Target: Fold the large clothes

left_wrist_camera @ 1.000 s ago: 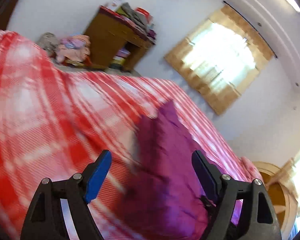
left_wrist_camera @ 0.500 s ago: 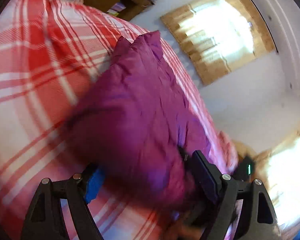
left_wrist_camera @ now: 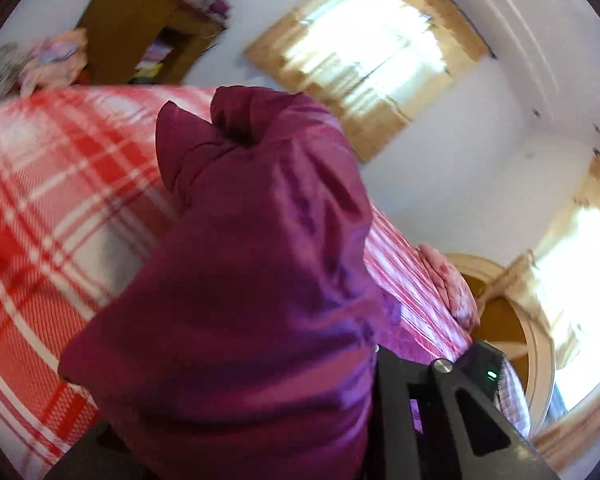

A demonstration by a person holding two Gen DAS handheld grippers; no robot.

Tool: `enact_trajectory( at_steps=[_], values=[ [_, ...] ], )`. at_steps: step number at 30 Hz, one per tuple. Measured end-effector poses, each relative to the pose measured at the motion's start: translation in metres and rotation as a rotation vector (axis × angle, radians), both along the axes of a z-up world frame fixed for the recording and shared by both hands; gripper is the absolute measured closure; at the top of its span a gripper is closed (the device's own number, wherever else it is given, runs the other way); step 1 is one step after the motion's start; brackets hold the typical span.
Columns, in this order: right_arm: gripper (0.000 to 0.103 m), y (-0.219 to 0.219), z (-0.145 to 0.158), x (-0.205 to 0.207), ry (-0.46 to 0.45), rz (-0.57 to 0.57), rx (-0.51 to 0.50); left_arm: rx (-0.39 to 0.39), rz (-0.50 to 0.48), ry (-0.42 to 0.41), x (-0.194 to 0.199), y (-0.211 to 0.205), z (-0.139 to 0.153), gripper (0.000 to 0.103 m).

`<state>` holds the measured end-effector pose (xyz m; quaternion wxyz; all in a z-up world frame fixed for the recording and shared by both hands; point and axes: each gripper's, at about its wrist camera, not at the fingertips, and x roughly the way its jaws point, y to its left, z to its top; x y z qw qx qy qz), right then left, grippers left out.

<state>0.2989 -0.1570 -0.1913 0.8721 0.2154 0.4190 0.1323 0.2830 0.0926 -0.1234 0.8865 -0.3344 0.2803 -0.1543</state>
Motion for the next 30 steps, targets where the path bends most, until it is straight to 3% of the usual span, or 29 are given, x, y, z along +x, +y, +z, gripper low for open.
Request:
enact_trajectory(
  at_steps=[5,8,11,14,21,24,28,30],
  values=[
    [0.074,0.024,-0.005,-0.001,0.089,0.102,0.298,0.194,-0.069,-0.088,-0.015,-0.013,0.051,0.084],
    [0.076,0.051,-0.008,-0.002,0.117,0.203,0.405,0.401,-0.103,-0.115,-0.028,-0.031,0.070,0.084],
    [0.074,0.053,0.002,-0.006,0.109,0.238,0.385,0.498,-0.150,-0.145,-0.041,-0.046,0.075,0.084],
    [0.074,0.022,0.016,-0.020,0.052,0.225,0.381,0.616,-0.208,-0.172,-0.051,-0.079,0.070,0.084],
    [0.073,-0.089,0.035,-0.069,-0.012,-0.016,0.204,0.777,-0.355,-0.165,-0.057,-0.149,0.023,0.084],
    [0.072,-0.116,0.038,-0.084,-0.015,-0.083,0.141,0.853,-0.386,-0.160,-0.060,-0.168,-0.001,0.082],
    [0.055,-0.127,0.047,-0.091,-0.043,-0.118,0.095,0.930,-0.391,-0.185,-0.066,-0.175,-0.019,0.078],
    [0.055,-0.130,0.054,-0.090,-0.082,-0.120,0.089,0.955,-0.400,-0.210,-0.070,-0.177,-0.026,0.078]
  ],
)
